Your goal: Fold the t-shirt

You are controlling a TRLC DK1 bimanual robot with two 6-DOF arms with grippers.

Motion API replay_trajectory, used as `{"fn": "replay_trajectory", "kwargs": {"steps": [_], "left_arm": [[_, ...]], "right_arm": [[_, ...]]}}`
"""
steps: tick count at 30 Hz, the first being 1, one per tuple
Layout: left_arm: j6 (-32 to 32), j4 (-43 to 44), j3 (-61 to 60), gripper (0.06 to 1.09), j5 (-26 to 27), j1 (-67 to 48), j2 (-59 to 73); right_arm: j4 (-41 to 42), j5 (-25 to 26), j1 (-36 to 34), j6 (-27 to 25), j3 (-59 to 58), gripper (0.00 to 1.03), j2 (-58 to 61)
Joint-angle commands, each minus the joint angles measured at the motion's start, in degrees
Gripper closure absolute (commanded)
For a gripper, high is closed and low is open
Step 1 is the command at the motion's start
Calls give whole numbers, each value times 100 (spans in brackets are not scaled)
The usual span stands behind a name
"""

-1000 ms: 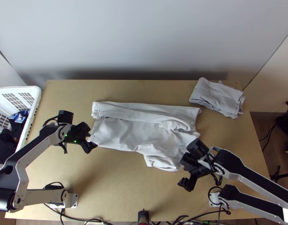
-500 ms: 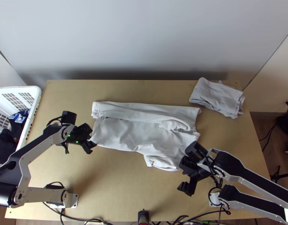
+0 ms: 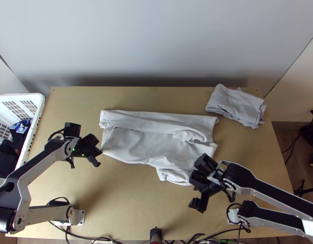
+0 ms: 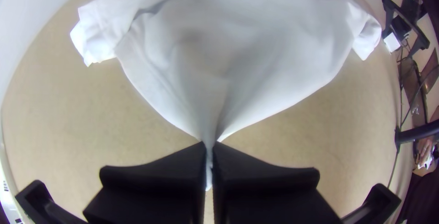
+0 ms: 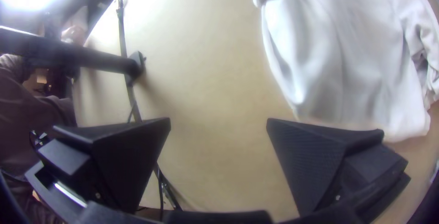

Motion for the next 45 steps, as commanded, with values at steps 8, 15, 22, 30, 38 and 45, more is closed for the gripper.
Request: {"fn": "replay_trajectory", "kwargs": {"steps": [8,15,22,30,38,45], "left_arm": [[-253,107,-102,105,7,-91,-53],[-270,124,-76,105,7,-82,-36],[-279,142,-58,105,7,-82,-9],[-270,142,39,105,7,-65,26],[-235,159,162,105,7,-47,202],[-218,159,355,105,-2,-47,360]], "right_arm": [[2584,1977,190,-163,-482,5,328],[3358,2338,366,-392,-983,10,556],[3428,2329,366,-356,-1053,51,380],[3120,2118,375,-374,-921,100,-551],[1600,852,322,-181,-631,100,-956],[1116,351,181,-304,-570,100,-1158]]}}
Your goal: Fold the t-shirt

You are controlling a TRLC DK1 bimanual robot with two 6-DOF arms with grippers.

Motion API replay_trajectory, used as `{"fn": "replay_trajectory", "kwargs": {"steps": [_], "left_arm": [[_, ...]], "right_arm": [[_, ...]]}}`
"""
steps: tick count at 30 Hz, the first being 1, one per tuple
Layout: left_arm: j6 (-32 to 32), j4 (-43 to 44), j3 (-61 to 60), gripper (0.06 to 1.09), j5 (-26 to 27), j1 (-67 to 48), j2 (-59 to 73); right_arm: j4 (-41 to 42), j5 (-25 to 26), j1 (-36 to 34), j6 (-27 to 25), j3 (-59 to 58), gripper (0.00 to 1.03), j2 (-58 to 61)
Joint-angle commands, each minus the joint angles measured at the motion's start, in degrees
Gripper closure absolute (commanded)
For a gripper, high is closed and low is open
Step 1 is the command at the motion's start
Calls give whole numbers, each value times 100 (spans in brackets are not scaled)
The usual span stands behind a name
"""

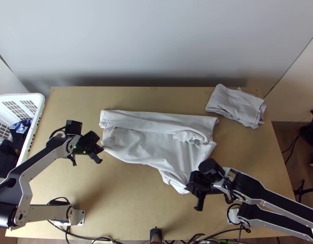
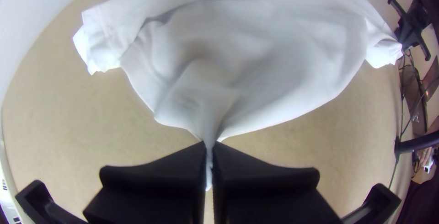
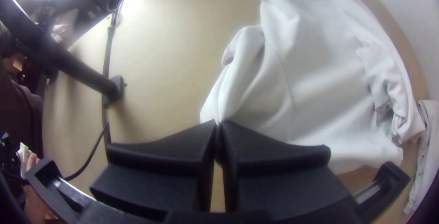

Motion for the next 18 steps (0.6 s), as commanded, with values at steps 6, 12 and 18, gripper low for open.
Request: {"fn": "replay_trajectory", "kwargs": {"steps": [6,12,18], "left_arm": [[18,-16,251,105,-6,-8,174],[18,-86,330,105,-6,-25,157],[-149,-209,620,105,2,-43,174]], "right_arm": [[-466,-616,-639,-272,46,100,-170],[-114,-624,-1421,-334,46,100,-3],[184,-668,-2115,-597,134,100,252]]}}
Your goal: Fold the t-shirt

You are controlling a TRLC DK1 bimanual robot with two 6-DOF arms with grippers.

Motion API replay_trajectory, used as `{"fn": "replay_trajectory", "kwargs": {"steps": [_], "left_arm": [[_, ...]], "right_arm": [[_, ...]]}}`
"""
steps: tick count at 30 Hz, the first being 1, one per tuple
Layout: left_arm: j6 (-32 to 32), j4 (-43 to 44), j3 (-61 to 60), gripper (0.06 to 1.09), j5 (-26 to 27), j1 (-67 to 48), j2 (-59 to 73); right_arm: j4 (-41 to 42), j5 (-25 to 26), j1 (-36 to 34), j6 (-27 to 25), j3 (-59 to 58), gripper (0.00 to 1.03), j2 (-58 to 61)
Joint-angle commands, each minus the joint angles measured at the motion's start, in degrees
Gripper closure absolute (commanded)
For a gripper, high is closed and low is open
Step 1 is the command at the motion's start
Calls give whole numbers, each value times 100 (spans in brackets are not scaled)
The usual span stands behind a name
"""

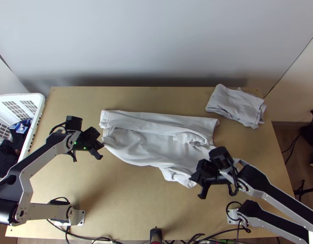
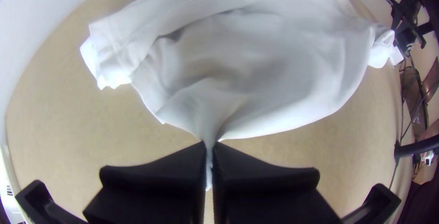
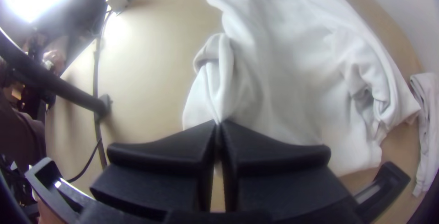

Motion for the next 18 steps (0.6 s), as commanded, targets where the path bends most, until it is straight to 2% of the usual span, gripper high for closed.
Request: {"fn": "replay_trajectory", "kwargs": {"steps": [1,8,18], "left_arm": [[-217,-91,310,105,5,-36,41],[-612,-284,907,105,5,-142,261],[-753,-346,1602,105,-4,-212,586]], "right_arm": [[327,-67,-800,-239,104,100,307],[714,-76,-1231,-388,411,100,738],[1030,-67,-1802,-626,675,100,1230]]}}
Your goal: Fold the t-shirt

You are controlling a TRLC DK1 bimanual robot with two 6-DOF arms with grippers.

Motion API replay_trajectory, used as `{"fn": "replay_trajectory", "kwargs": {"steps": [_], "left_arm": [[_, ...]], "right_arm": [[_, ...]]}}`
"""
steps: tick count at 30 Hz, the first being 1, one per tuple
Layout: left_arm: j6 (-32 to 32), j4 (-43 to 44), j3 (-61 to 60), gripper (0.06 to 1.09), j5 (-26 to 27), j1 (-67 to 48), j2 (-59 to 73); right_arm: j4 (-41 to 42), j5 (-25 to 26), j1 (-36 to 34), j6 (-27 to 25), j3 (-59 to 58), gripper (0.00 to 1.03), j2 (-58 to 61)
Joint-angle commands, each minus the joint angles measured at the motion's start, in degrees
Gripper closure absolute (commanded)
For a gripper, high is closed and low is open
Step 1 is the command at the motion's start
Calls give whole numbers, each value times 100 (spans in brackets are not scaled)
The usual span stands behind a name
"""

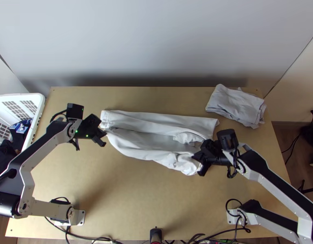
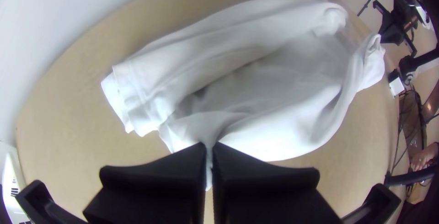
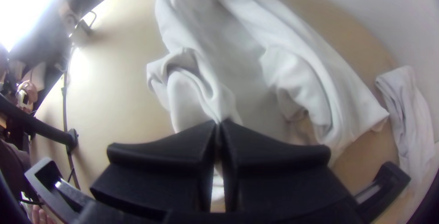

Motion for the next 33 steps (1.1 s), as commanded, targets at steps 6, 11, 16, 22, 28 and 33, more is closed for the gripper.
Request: {"fn": "replay_trajectory", "kwargs": {"steps": [6,11,16,22,28,33], "left_arm": [[-416,-64,1010,105,-329,-119,654],[-486,-55,1283,105,-417,-277,838],[-512,-46,1511,105,-444,-417,961],[-565,-55,1801,105,-444,-444,1172],[-618,-73,1942,105,-496,-479,1304],[-750,-328,2162,105,-813,-479,1559]], "right_arm": [[935,9,-865,22,241,100,677],[1269,9,-1093,110,601,100,774],[1577,27,-1040,40,794,100,738],[1647,88,-1032,-31,1005,100,967],[1805,247,-1199,-57,1128,100,1380],[1928,273,-1287,-48,1146,100,1644]]}}
